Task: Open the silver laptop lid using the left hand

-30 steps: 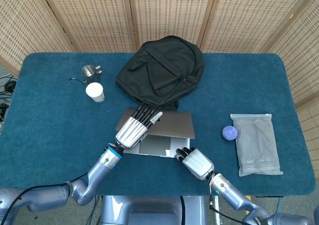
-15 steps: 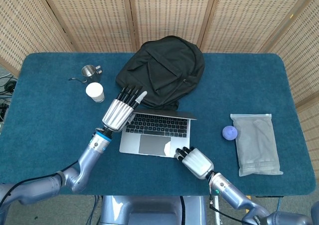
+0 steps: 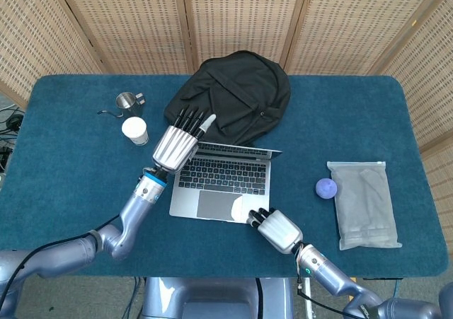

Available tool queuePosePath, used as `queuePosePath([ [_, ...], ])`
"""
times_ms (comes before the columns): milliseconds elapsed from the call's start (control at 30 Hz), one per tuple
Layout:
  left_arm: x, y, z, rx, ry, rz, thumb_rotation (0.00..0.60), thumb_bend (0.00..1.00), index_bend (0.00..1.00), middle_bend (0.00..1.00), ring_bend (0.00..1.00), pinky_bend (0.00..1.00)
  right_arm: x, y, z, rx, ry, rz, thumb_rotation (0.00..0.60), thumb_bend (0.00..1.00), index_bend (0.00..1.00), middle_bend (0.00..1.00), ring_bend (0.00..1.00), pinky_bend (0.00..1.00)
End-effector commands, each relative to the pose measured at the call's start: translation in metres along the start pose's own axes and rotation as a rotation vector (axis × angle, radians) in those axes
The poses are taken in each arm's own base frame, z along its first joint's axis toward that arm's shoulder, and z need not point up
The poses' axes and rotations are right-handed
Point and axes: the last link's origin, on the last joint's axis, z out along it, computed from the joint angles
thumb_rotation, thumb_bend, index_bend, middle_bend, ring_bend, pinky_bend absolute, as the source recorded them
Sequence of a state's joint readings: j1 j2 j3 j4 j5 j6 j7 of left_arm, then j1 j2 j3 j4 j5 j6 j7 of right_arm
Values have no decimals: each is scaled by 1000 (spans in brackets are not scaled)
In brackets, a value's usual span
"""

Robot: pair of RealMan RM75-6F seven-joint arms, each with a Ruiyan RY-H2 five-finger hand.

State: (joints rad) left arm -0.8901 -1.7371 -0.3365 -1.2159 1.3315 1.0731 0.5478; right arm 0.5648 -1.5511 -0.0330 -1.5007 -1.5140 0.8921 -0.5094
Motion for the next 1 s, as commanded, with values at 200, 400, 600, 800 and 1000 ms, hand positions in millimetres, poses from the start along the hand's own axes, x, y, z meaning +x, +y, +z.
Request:
queuePosePath([
  [200, 6, -8, 26, 42, -3, 24, 600, 486, 0, 0, 0, 0, -1, 2, 1, 8, -4, 1, 600, 1000, 213, 193, 222, 416],
  [400, 5, -24, 39, 98, -18, 35, 600, 487, 0, 0, 0, 0, -2, 2, 1, 21, -8, 0, 600, 1000, 213, 193, 222, 416],
  [600, 6, -30, 49, 128, -23, 36, 600, 487, 0, 0, 0, 0, -2, 3, 2, 25, -7, -4, 600, 1000, 213, 193, 222, 416],
  [800, 11, -26, 58, 138, -16, 35, 600, 487, 0, 0, 0, 0, -1, 3, 2, 24, -6, -2, 600, 1000, 213, 193, 222, 416],
  [1000, 13, -25, 55, 138, -16, 25, 600, 489, 0, 0, 0, 0, 1, 4, 1, 20, 1, -2, 600, 1000, 213, 193, 221, 416],
])
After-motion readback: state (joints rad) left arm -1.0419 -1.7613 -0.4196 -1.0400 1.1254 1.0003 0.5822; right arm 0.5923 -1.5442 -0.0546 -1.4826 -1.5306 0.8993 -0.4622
